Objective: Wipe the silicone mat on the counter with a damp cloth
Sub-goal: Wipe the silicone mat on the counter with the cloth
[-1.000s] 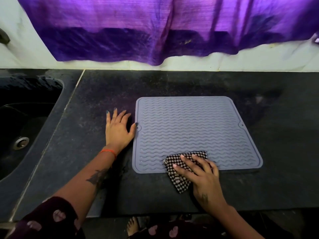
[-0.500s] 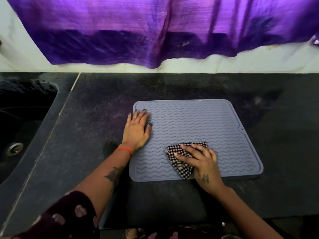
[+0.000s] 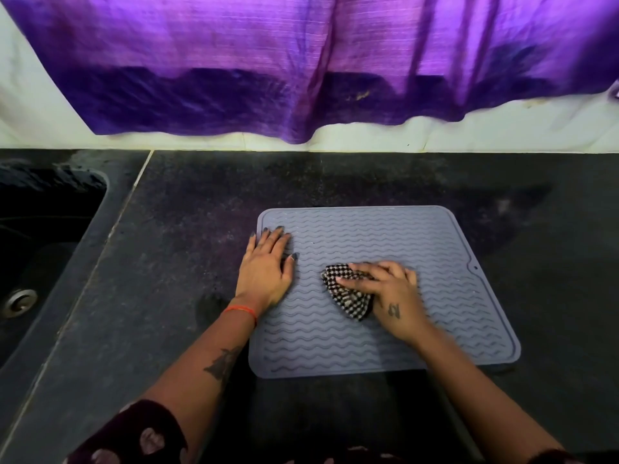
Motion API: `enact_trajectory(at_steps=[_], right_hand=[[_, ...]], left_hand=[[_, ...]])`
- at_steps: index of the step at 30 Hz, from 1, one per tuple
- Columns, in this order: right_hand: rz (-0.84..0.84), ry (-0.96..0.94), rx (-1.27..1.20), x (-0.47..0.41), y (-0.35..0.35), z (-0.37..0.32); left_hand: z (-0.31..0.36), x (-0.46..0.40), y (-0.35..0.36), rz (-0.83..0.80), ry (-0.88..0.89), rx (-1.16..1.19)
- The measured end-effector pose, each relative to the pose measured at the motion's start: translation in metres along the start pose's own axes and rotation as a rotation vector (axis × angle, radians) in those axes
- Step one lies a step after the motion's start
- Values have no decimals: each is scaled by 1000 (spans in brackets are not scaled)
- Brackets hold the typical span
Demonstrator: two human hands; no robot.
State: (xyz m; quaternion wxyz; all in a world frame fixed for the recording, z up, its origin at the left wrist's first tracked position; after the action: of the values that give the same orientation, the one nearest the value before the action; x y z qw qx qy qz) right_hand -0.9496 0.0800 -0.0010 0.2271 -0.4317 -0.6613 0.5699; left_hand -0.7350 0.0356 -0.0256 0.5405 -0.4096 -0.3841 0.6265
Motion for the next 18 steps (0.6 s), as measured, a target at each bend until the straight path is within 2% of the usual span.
enact_trajectory(at_steps=[4,8,11,14,18], right_hand=[[99,74,-93,-38,-18,5],[-50,52,41,-47,18,-10],[-45,47,80,-48,15,-8],[-116,51,66,-65,3,-4],[-56,58,64,-67,6,-9]], left_hand=[[0,0,-2,13,-9,21],[0,1,-2,15,-11,26],[1,1,-3,16,-14,33],[1,1,-3,14,-15,33],[1,1,-3,17,-14,28]])
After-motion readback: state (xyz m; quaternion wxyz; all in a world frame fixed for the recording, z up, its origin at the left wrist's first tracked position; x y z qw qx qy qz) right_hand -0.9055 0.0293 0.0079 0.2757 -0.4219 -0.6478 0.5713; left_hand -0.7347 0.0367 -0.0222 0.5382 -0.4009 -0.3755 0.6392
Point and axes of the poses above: each hand's wrist, its own x-axis away from the middle knuckle, its own y-axis out of the palm, z = x × y, the point moved 6 cm from there along -x, towards the middle knuckle, and after that the axes turned 12 degrees about -y, right-handed, at the moved point
